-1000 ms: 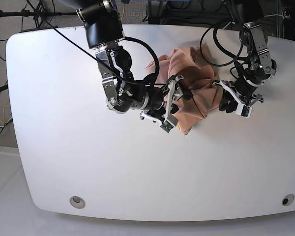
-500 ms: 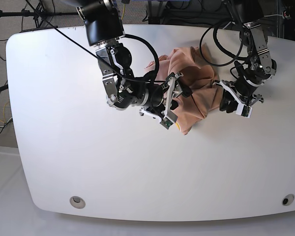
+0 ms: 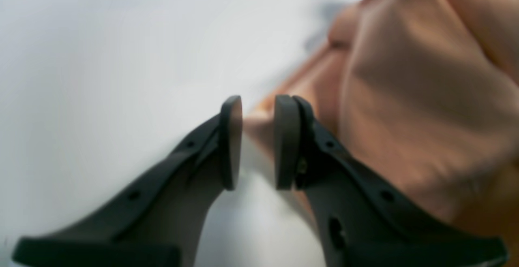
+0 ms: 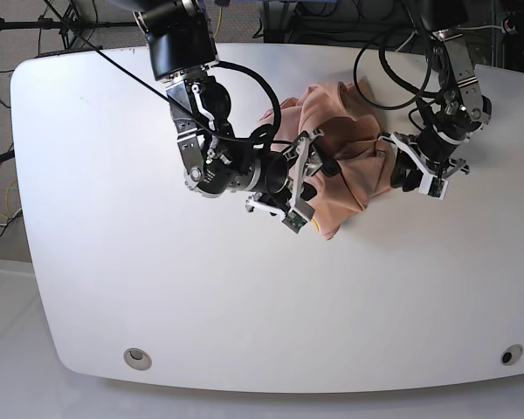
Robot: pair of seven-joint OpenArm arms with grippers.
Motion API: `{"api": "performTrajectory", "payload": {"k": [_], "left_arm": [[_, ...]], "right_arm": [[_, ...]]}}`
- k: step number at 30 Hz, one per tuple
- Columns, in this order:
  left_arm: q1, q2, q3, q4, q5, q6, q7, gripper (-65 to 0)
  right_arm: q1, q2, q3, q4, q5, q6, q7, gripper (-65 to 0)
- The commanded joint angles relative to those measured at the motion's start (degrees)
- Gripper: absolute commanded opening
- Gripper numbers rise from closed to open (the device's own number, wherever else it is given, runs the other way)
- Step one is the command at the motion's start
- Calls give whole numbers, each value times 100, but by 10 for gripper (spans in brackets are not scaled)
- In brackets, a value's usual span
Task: Fold the T-shirt properly
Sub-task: 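Grasp the shirt edges with both grippers and lift them together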
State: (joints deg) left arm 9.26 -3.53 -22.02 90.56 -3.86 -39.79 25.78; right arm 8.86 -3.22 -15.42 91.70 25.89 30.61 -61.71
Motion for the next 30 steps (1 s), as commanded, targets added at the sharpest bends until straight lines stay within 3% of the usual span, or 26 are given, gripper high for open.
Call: {"api": "performTrajectory", "payload": {"k": [1, 10, 26, 30], "left_arm": [[178, -29, 9, 478, -129, -21, -147, -523], [582, 190, 44, 794, -93, -21, -147, -524], [485, 182, 211, -665, -93, -21, -165, -529], [441, 164, 211, -859, -93, 177, -165, -529]], "right_arm": [[147, 10, 34, 100, 123, 20, 127, -302], [270, 10, 43, 109, 123, 20, 127, -302], [314, 2, 17, 100, 141, 20, 127, -301], [296, 10, 17, 91, 123, 20, 127, -301]]}}
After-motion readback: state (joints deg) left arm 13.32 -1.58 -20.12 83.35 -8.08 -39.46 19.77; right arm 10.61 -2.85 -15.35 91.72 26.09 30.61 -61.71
